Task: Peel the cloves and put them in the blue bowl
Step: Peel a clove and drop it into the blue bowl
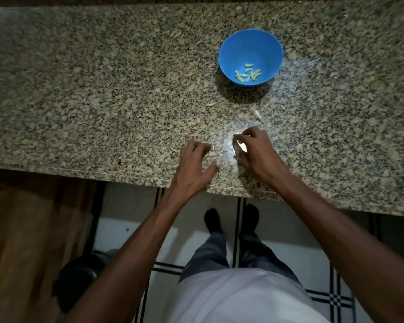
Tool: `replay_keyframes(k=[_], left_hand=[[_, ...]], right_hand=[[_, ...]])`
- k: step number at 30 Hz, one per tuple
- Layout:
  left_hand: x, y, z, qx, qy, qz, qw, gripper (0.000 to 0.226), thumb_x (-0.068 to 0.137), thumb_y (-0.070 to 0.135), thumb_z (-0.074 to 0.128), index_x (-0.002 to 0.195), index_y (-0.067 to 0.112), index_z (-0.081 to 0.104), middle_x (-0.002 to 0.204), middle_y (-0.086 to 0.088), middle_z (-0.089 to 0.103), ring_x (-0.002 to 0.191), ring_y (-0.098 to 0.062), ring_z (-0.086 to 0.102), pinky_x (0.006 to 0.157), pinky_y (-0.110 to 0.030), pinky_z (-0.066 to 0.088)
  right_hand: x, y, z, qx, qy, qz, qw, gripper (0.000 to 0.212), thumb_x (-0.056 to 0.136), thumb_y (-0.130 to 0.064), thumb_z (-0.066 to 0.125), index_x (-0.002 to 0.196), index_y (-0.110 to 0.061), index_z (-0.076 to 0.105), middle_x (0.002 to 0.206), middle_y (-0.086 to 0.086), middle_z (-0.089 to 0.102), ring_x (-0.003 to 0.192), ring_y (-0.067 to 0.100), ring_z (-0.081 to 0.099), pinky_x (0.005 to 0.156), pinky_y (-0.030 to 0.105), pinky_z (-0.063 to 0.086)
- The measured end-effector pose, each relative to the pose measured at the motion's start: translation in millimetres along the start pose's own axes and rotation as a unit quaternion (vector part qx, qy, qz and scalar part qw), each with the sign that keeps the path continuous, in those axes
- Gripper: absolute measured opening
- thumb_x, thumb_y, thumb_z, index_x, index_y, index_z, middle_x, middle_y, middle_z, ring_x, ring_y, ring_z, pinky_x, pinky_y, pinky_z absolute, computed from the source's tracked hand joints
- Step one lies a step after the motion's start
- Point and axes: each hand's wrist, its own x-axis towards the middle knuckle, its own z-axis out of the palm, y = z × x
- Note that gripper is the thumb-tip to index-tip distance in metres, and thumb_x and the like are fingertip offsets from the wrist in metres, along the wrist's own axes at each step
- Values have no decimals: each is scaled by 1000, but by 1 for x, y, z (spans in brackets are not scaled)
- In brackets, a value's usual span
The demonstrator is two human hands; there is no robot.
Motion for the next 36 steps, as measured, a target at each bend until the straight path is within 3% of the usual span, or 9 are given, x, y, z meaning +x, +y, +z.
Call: replay_keyframes(k=[3,9,14,18,24,29,31,34,36], left_hand=[[1,3,11,4,9,10,1000,48,89,46,74,124,17,58,119,3,46,113,-14,45,91,-30,46],[13,-12,-3,-10,70,9,997,10,95,7,64,104,12,64,101,1,58,91,-14,57,80,-33,55],[39,-24,-21,-13,73,11,997,17,97,-1,57,104,10,68,105,-4,65,97,-19,65,86,-38,60],[43,-14,-21,46,116,32,992,24,95,5,67,118,11,68,118,-2,57,112,-15,51,91,-21,47],[13,14,19,66,0,81,994,61,83,-17,56,139,8,55,129,-7,47,118,-20,44,96,-31,52],[6,16,17,-2,14,46,999,62,84,-15,54,142,7,52,130,-6,45,123,-20,45,101,-31,52],[8,14,13,23,7,36,999,56,89,-4,61,144,7,51,135,-8,44,126,-19,39,104,-29,47],[11,14,11,48,-7,57,997,47,95,10,68,140,7,55,131,-8,46,122,-19,40,99,-25,41],[12,18,12,51,-3,77,996,37,96,12,69,132,5,62,121,-8,52,112,-18,46,92,-25,43]], right_hand=[[-4,-7,8,-10,3,28,1000,26,92,-4,74,119,-5,70,122,18,54,110,33,53,80,36,51],[0,-17,19,0,28,24,999,19,90,5,70,108,-2,70,112,16,55,98,31,54,74,39,53],[3,-20,17,6,45,30,998,8,94,4,68,99,-3,70,107,14,56,94,26,54,71,28,42],[-3,-13,17,-5,85,80,993,17,93,9,66,107,3,72,106,17,55,91,26,50,66,33,45],[-13,-34,25,65,43,76,994,19,103,-4,58,119,2,66,112,10,50,92,25,53,70,14,45],[-22,-14,14,38,59,107,992,22,95,7,63,115,0,69,111,15,53,96,28,56,79,42,58],[-27,-12,12,13,39,113,993,11,92,0,71,103,-3,68,108,12,51,93,27,54,74,40,58],[-23,-20,21,23,14,98,995,24,94,-2,66,118,-3,66,119,18,50,104,32,52,85,40,51],[-18,-28,28,20,24,79,996,21,97,-1,61,117,-2,67,114,17,51,99,32,54,78,35,49]])
